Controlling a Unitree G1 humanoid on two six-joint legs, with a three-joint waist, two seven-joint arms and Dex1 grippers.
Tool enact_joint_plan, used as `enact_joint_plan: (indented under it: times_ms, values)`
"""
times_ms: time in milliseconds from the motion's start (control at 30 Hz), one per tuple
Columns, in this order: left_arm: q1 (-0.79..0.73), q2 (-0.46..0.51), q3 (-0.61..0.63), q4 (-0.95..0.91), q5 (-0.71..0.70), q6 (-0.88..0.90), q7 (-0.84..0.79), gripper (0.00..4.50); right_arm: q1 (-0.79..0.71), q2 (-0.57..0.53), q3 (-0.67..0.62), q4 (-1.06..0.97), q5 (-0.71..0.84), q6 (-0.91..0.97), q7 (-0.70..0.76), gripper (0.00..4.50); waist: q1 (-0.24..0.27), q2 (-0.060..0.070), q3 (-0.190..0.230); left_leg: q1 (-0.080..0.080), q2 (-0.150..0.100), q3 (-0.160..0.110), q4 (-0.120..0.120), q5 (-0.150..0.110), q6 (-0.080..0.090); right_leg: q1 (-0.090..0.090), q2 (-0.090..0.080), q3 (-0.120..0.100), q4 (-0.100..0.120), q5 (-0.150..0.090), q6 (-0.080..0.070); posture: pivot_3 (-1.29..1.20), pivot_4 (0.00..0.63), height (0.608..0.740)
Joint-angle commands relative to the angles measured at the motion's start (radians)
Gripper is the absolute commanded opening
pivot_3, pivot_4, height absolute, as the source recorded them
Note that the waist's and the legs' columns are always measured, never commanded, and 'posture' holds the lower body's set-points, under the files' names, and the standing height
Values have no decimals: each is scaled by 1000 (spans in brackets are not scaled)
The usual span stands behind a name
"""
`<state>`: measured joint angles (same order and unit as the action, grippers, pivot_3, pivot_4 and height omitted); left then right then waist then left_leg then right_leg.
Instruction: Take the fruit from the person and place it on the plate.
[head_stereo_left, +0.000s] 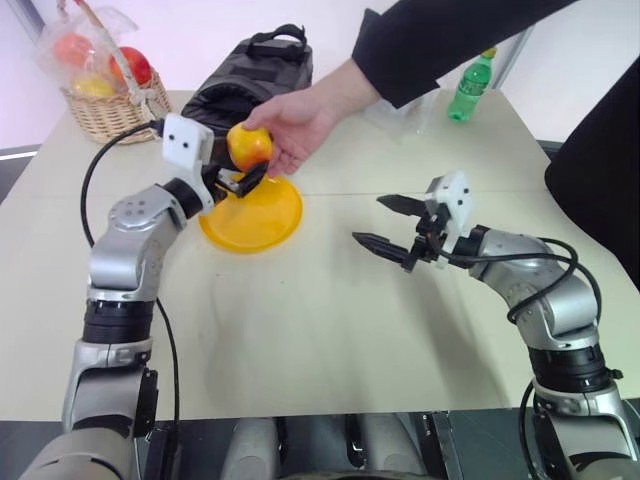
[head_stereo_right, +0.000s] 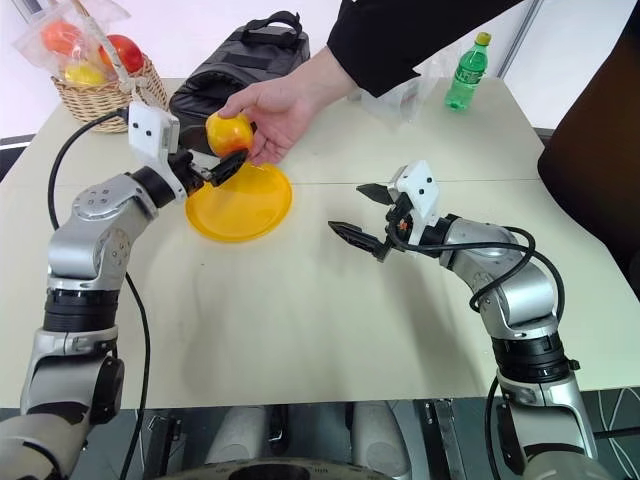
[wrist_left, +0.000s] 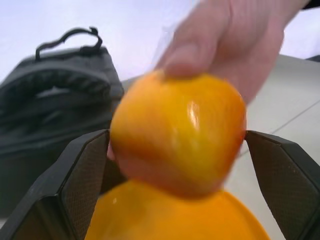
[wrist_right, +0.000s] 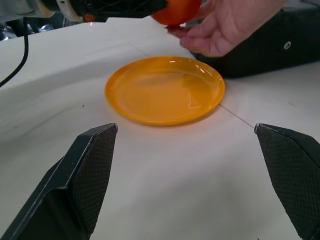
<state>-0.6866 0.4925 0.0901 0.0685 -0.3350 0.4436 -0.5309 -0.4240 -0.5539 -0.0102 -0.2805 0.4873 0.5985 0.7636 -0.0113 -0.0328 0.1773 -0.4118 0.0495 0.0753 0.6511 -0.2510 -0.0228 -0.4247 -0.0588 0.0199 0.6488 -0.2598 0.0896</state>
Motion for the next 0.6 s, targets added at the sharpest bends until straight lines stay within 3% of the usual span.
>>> enact_joint_plan:
  times_ms: [33,300,433,600]
  values:
    - [-42,-4,1,13,16,-36,-9,4476,7,0,-27,-52,18,-2,-14,4500,0,0,0,0,0,0,0,0,0,0,0,0,0,0,0,0,150,740]
    - [-84,-35,-22,62,44,-49,-26,4476,6,3,-28,-40,11,-18,-34,4500,0,0,0,0,0,0,0,0,0,0,0,0,0,0,0,0,150,740]
    - [-71,-39,-18,45,41,-45,-32,3387,2,4,-27,-32,8,-25,-38,4500,0,0,0,0,0,0,0,0,0,0,0,0,0,0,0,0,150,740]
    - [-63,-36,-14,41,49,-46,-27,3342,-2,8,-25,-21,5,-33,-38,4500,-1,0,0,0,0,0,0,0,0,0,0,0,0,0,0,0,150,740]
